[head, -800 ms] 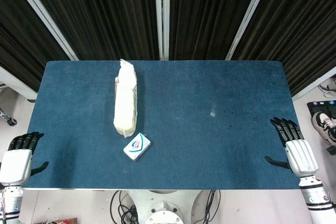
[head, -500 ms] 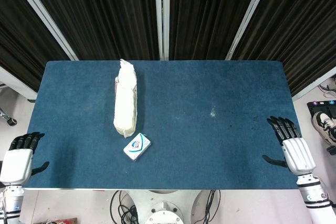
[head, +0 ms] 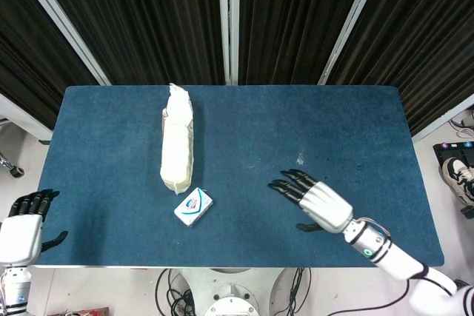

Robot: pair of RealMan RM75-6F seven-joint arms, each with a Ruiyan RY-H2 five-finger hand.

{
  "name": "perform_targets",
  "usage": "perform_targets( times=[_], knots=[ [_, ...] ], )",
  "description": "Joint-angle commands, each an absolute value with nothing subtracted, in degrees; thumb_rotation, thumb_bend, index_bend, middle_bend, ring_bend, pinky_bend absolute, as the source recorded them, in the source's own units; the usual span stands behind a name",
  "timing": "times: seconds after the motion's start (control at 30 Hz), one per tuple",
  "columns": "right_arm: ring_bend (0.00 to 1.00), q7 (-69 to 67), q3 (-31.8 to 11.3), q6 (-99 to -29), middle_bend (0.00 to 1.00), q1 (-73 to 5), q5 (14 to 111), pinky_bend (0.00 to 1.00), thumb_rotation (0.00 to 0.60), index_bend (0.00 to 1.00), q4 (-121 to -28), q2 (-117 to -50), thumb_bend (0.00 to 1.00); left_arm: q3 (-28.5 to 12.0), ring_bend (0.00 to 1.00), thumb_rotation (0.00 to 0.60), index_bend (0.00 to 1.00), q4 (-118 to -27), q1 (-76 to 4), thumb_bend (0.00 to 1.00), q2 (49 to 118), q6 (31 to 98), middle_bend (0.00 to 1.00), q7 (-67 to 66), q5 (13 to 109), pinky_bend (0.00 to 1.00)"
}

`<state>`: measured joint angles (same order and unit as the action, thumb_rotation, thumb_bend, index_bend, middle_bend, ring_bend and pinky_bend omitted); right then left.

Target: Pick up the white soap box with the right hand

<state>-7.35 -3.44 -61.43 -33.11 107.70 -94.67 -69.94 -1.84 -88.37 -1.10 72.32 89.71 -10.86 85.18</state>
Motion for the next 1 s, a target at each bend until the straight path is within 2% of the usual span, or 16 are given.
perform_targets(
  times=[0.03, 0.13, 0.3, 0.57, 0.7, 0.77, 0.8, 0.9, 1.0],
  knots=[
    [0.0, -6.4, -9.0, -43.6, 0.13, -48.4, 105.7, 0.11, 0.6, 0.0, -93.0, -80.6, 0.02, -1.7, 0.17, 0.6, 0.21, -88.0, -0.6, 0.0, 72.5, 90.1, 0.2, -10.4, 84.9, 0.19],
    [0.0, -6.4, -11.2, -37.2, 0.13, -54.2, 102.1, 0.11, 0.6, 0.0, -88.6, -86.8, 0.02, -1.6, 0.17, 0.6, 0.21, -87.5, 0.1, 0.0, 72.4, 90.6, 0.2, -9.7, 84.5, 0.19],
    [0.0, -5.4, -12.8, -31.6, 0.13, -60.9, 97.9, 0.12, 0.6, 0.0, -80.3, -95.4, 0.02, -1.7, 0.17, 0.6, 0.21, -86.3, 0.7, 0.0, 72.5, 90.7, 0.2, -8.3, 83.7, 0.19],
    [0.0, -3.3, -14.1, -29.4, 0.14, -66.2, 92.7, 0.12, 0.6, 0.06, -68.3, -104.1, 0.03, -2.0, 0.17, 0.6, 0.21, -84.5, 0.9, 0.0, 73.0, 89.9, 0.2, -6.5, 82.8, 0.19],
    [0.01, -2.8, -13.2, -28.0, 0.16, -68.1, 91.0, 0.13, 0.6, 0.1, -64.1, -106.5, 0.09, -2.2, 0.17, 0.6, 0.21, -83.8, 0.9, 0.0, 73.3, 89.8, 0.2, -5.8, 82.7, 0.19],
    [0.04, -2.4, -12.5, -28.2, 0.19, -68.4, 90.7, 0.16, 0.6, 0.15, -62.7, -107.4, 0.14, -2.2, 0.17, 0.6, 0.21, -83.4, 1.0, 0.0, 73.5, 89.8, 0.2, -5.5, 82.7, 0.19],
    [0.08, -2.0, -12.2, -28.8, 0.22, -68.4, 90.6, 0.19, 0.6, 0.2, -61.9, -107.8, 0.16, -2.2, 0.17, 0.6, 0.21, -83.3, 1.0, 0.0, 73.5, 89.8, 0.2, -5.4, 82.6, 0.19],
    [0.28, -0.8, -11.5, -32.8, 0.39, -67.5, 90.9, 0.38, 0.6, 0.43, -59.8, -109.1, 0.26, -2.3, 0.17, 0.6, 0.21, -83.1, 1.2, 0.0, 73.5, 90.0, 0.2, -5.0, 82.6, 0.19],
    [0.45, -1.2, -10.7, -38.3, 0.53, -65.8, 91.8, 0.56, 0.6, 0.6, -59.0, -109.3, 0.36, -2.3, 0.17, 0.6, 0.21, -83.1, 1.3, 0.0, 73.5, 90.2, 0.2, -4.9, 82.8, 0.19]
  ],
)
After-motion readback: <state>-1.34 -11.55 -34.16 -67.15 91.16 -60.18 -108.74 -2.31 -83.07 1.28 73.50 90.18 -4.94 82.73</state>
